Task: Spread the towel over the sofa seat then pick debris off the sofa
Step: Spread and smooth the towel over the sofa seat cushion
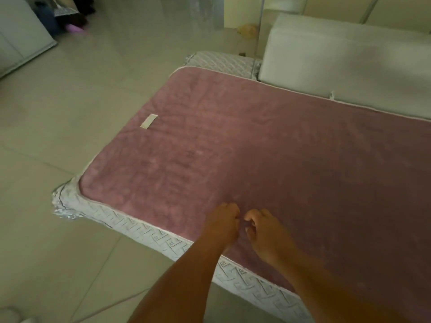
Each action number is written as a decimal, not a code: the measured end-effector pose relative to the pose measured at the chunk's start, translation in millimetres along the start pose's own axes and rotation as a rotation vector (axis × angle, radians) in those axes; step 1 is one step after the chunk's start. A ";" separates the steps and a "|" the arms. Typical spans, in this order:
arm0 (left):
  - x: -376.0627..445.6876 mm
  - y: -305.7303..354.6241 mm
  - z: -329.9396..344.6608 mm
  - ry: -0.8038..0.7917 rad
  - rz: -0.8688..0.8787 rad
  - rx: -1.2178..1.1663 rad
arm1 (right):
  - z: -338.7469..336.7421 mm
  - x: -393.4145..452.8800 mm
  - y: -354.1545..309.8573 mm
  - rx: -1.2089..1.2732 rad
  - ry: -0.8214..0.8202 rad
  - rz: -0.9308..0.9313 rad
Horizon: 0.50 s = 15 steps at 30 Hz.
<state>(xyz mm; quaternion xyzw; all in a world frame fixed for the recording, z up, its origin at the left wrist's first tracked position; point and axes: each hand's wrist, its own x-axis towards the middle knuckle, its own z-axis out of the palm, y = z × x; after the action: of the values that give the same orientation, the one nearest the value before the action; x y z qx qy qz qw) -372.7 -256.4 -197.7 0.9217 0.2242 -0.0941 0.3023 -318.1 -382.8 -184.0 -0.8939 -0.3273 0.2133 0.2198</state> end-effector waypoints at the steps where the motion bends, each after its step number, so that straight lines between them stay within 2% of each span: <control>1: 3.2 -8.9 -4.4 0.026 -0.029 -0.025 | 3.7 7.5 -6.9 -0.008 -0.018 -0.006; 8: 23.3 -83.0 -47.2 0.164 -0.224 -0.137 | 40.0 63.5 -64.0 -0.050 -0.074 -0.096; 15: 47.5 -158.4 -106.6 0.280 -0.349 -0.149 | 78.8 126.8 -141.2 0.014 -0.089 -0.196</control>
<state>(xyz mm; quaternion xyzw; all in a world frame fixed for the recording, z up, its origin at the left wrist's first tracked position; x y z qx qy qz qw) -401.2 -62.1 -208.8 0.8482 0.4262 0.0008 0.3145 -340.8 -179.4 -202.9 -0.8457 -0.4212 0.2325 0.2311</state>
